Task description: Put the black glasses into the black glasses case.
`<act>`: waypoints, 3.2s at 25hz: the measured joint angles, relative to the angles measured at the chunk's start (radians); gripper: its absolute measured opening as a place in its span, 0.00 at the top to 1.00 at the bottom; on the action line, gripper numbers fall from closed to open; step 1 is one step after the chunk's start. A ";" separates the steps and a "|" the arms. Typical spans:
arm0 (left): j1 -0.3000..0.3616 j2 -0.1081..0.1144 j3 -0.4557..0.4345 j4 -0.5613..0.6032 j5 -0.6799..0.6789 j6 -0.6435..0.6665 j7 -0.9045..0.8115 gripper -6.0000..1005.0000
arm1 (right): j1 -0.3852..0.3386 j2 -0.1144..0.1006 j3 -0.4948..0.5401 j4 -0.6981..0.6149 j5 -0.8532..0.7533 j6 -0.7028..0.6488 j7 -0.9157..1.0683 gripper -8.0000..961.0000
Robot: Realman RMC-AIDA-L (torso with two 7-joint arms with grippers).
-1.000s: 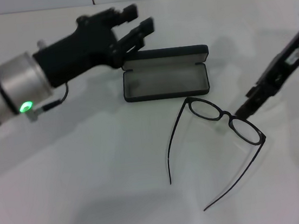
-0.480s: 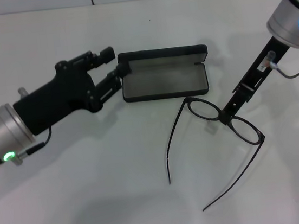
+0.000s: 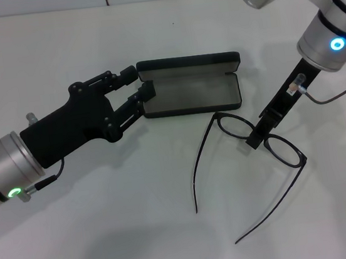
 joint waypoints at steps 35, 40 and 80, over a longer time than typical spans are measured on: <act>-0.003 -0.003 0.000 -0.039 -0.109 0.070 -0.009 0.56 | -0.399 -0.007 -0.139 -0.457 0.357 -0.054 -0.056 0.89; -0.015 -0.002 0.001 -0.052 -0.134 0.142 -0.027 0.56 | -0.581 -0.013 -0.066 -0.592 0.590 -0.076 -0.241 0.89; -0.265 -0.003 0.062 -0.163 -0.066 0.272 -0.170 0.95 | -0.574 -0.003 -0.012 -0.322 0.998 -0.135 -0.782 0.90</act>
